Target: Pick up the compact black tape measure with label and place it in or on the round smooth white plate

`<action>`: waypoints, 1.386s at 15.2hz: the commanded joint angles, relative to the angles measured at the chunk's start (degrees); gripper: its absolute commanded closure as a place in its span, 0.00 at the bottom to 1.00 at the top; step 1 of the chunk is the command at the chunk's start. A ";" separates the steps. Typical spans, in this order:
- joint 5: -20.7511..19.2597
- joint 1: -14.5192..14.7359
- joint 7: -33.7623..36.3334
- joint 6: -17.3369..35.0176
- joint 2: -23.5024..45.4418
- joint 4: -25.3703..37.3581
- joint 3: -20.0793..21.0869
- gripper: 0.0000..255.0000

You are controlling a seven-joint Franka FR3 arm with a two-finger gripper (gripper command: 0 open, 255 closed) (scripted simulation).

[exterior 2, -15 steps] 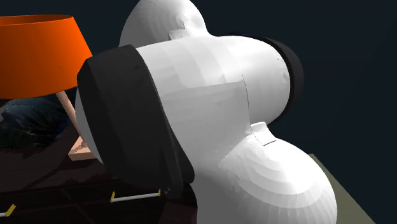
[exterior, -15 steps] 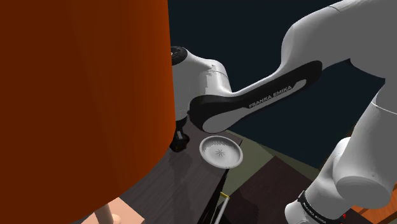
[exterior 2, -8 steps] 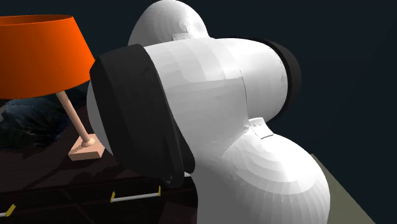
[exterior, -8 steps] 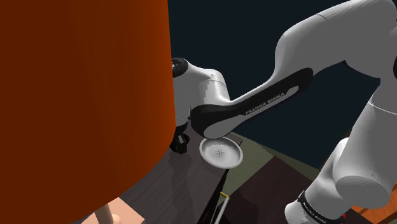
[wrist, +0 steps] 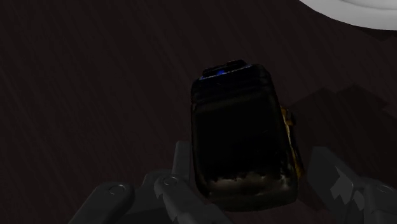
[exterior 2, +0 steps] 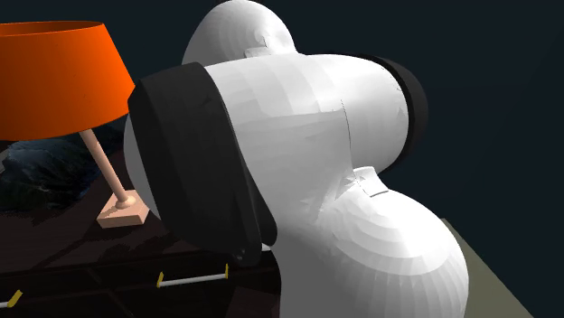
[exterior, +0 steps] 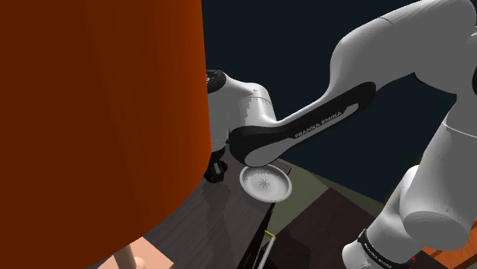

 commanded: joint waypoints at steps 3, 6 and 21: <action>0.00 -0.01 0.02 -0.01 0.04 -0.05 -0.01 1.00; 0.01 0.00 0.02 -0.04 0.03 -0.03 0.00 1.00; 5.18 -0.36 -5.88 -8.28 -4.94 5.48 0.42 1.00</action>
